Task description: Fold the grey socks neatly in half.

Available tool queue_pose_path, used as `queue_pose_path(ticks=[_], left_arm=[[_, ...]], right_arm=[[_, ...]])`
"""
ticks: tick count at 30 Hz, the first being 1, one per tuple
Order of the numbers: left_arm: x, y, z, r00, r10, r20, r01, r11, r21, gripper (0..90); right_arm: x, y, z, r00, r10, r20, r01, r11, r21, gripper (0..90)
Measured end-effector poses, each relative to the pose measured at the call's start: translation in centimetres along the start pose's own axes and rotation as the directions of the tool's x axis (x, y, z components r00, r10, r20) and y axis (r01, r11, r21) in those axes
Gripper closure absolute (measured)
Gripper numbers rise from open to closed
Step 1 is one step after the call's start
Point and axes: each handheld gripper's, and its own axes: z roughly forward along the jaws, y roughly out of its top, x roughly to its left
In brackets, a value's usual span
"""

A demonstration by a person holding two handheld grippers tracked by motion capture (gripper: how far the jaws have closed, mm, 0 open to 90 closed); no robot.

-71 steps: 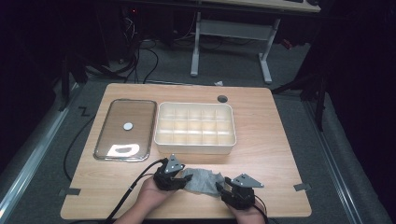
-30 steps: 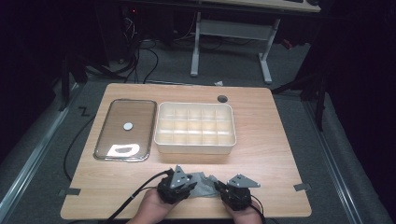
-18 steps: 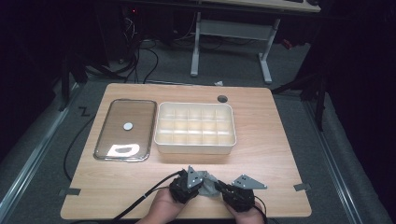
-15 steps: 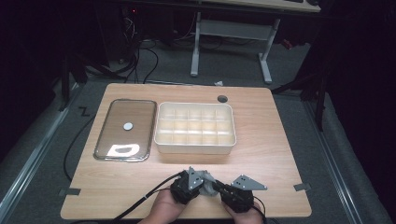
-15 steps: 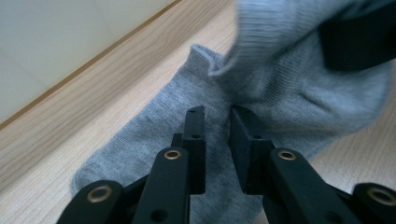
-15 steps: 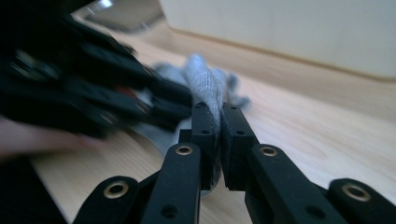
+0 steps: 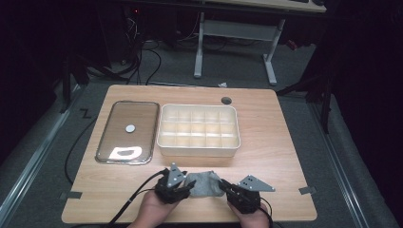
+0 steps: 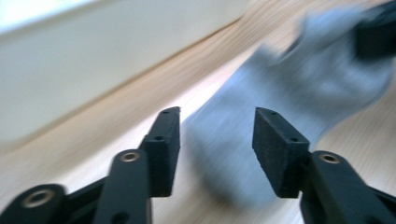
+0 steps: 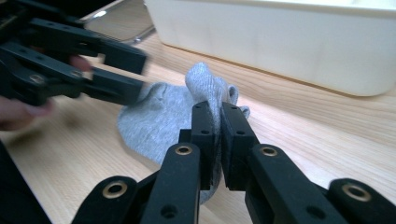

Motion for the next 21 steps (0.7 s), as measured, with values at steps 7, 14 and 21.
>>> queue_pose_path(ticks=[7, 14, 21], left_arm=[[2.5, -2.1, 0.9, 0.9667, -0.196, 0.165, 0.191, 0.9806, 0.045, 50.7], [2.6, -2.0, 1.3, 0.9593, -0.2, 0.199, 0.189, 0.9794, 0.07, 71.8], [1.9, -2.0, 1.1, 0.9639, -0.166, 0.208, 0.158, 0.9859, 0.055, 82.3]], right_arm=[[0.7, 0.9, 0.7, 0.9967, -0.034, 0.074, 0.03, 0.998, 0.061, 84.6], [2.3, 1.9, 1.3, 0.9866, -0.107, 0.123, 0.093, 0.989, 0.114, 83.3], [4.4, 2.8, 2.6, 0.9735, -0.17, 0.153, 0.146, 0.977, 0.155, 84.1]])
